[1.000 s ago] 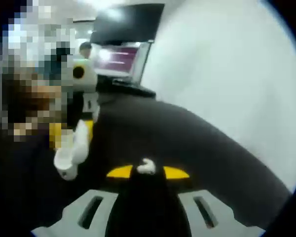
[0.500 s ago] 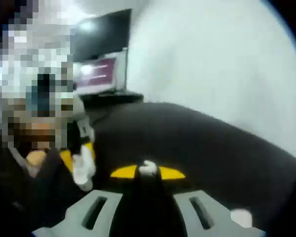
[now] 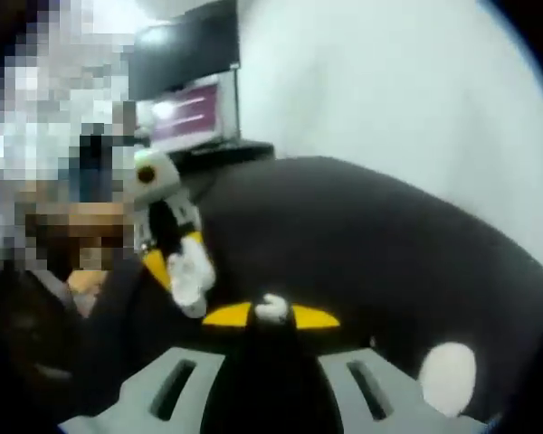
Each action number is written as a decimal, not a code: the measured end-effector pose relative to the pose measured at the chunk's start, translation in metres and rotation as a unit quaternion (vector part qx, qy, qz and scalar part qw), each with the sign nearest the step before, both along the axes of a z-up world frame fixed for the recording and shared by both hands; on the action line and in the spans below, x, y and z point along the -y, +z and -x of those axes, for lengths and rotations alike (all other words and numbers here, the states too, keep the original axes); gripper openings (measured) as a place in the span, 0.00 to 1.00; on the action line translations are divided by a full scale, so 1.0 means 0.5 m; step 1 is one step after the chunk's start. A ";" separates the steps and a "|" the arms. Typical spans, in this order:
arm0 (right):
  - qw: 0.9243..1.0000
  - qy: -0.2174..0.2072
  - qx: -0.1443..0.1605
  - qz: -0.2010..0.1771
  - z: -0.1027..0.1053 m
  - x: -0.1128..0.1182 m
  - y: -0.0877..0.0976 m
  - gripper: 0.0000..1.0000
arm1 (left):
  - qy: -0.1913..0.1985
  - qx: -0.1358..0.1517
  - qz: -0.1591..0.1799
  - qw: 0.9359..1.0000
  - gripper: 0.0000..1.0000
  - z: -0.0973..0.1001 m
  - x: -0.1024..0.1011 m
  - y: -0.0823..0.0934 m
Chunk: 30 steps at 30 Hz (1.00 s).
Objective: Pick up three earphones and place each one into its charging case using tactile feedback, ensure that each earphone is properly inserted and securely positioned inside the case.
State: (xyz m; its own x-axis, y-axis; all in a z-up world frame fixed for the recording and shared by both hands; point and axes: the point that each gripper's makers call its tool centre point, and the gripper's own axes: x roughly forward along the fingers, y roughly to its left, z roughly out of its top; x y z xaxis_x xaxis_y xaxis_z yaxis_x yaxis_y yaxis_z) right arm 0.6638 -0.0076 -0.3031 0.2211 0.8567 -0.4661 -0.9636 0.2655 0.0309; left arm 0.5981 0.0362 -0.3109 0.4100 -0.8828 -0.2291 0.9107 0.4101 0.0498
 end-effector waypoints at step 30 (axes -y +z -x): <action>0.999 0.016 0.028 0.041 0.018 0.026 -0.016 0.22 | 0.005 -0.002 -0.002 1.000 0.15 -0.004 -0.002 -0.003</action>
